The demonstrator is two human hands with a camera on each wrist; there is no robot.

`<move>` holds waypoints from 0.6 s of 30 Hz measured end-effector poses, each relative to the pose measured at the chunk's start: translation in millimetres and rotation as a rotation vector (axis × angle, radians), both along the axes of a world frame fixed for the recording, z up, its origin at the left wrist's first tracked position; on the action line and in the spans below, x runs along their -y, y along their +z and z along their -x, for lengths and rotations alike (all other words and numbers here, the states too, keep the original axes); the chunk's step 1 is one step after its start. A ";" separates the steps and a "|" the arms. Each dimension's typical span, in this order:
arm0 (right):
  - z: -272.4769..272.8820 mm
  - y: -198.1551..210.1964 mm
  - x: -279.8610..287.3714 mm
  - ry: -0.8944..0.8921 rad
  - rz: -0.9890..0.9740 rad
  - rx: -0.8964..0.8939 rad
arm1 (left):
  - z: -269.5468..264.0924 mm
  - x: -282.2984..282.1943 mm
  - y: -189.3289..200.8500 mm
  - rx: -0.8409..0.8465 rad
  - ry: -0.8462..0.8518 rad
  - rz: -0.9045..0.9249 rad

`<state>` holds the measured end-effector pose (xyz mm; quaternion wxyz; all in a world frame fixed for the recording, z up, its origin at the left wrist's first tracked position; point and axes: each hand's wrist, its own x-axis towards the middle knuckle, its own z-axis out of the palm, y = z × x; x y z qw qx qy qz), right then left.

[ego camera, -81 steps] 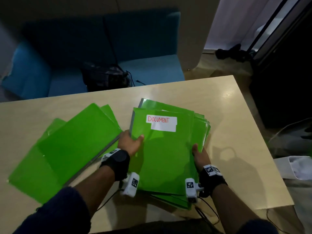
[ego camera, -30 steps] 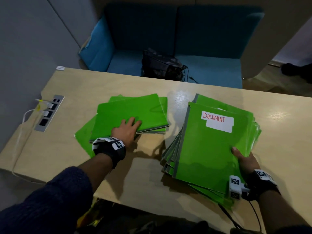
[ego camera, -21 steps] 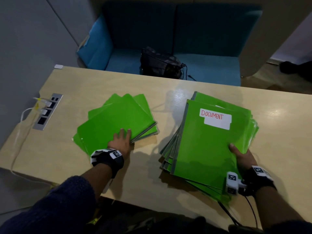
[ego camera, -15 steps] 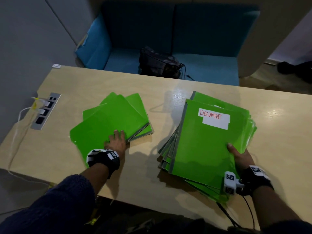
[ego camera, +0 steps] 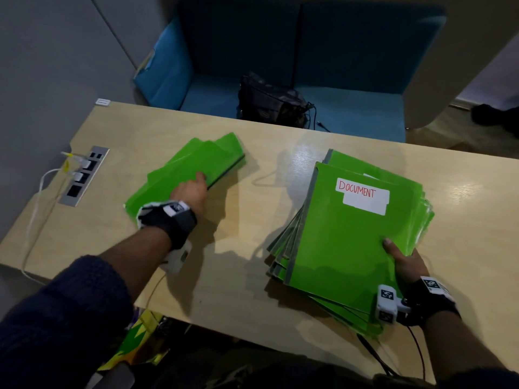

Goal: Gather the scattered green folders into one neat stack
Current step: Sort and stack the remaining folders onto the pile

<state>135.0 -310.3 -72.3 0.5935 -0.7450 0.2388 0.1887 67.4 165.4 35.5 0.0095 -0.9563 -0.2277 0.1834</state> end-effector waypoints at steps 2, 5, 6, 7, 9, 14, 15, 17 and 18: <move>-0.2 -2.9 1.5 0.019 -0.001 0.002 | -21.6 6.6 38.8 0.111 -0.004 -0.008; 1.9 3.1 0.2 0.013 -0.009 -0.004 | -51.1 15.6 94.7 0.283 -0.020 0.034; 2.5 7.4 -1.5 0.009 -0.013 -0.010 | -58.5 18.6 111.5 0.330 -0.029 0.065; 1.5 8.1 -0.5 0.006 -0.010 -0.017 | -65.3 21.2 125.7 0.379 -0.023 0.098; 4.2 16.8 -4.1 0.009 -0.019 -0.004 | -75.0 29.9 151.1 0.474 -0.007 0.191; 8.2 20.8 -5.8 0.045 -0.028 0.031 | -82.9 57.6 195.5 0.730 -0.065 0.517; 8.6 19.4 -4.4 0.049 -0.030 0.026 | -83.6 62.3 201.3 0.775 -0.061 0.616; 9.3 20.0 -5.4 0.026 -0.047 0.007 | -90.4 64.5 201.5 0.845 -0.030 0.792; 8.3 20.0 -6.3 0.021 -0.033 0.003 | -95.2 66.5 197.8 0.863 -0.003 0.854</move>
